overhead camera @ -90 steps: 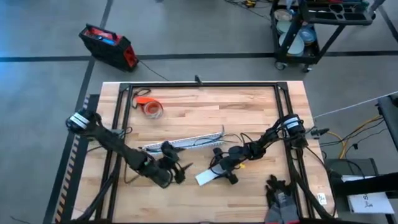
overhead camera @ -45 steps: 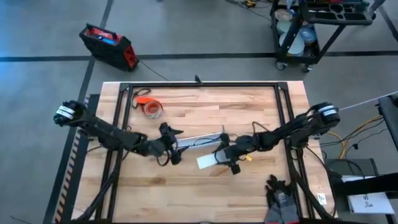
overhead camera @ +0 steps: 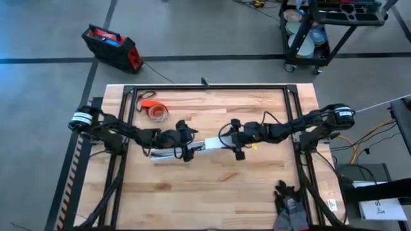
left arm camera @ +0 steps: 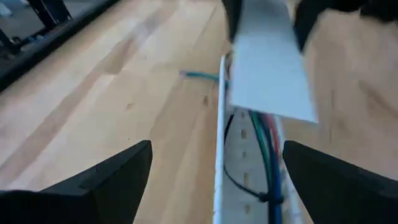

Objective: Ziptie cables
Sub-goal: Close the white cable duct

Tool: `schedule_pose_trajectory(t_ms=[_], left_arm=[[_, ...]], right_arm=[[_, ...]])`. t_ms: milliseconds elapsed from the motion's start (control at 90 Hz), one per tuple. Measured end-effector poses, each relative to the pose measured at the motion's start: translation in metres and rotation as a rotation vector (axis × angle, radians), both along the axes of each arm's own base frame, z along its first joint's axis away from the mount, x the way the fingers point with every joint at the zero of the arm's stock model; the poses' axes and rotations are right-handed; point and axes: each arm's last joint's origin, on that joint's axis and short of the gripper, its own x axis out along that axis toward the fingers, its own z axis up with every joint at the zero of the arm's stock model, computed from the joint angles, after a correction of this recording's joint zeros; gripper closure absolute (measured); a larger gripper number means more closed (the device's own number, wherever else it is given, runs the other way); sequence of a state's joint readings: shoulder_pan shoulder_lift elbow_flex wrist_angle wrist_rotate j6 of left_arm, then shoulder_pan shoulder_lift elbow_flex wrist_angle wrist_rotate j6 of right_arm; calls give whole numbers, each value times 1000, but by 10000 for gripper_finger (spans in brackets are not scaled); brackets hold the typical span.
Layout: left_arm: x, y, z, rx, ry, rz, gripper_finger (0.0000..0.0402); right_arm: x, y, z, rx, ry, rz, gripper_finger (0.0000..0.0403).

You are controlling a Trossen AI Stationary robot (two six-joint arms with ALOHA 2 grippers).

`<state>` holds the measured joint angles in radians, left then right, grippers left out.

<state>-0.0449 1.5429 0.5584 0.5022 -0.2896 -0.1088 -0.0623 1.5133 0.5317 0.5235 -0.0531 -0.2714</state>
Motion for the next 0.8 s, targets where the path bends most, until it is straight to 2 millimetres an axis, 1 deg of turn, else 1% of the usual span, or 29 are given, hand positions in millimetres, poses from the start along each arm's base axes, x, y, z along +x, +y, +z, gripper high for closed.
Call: schedule_pose_trajectory(t_ms=[111, 278, 467, 600, 800], left_arm=[[6, 5, -5, -31, -19, -58, 51], [15, 4, -13, -25, -17, -112, 51], [24, 3, -33, -52, 51, -126, 51], [28, 3, -41, -53, 78, -126, 51], [24, 3, -48, -47, 181, -142, 52]], right_arm=[[0, -5, -2, 35, 5, 31, 187], [-3, -6, -11, 46, 63, 35, 187], [-10, -7, -17, 31, 84, 41, 187], [-10, -10, -21, -4, 82, 47, 187], [-9, -12, -22, -71, 63, 56, 187]])
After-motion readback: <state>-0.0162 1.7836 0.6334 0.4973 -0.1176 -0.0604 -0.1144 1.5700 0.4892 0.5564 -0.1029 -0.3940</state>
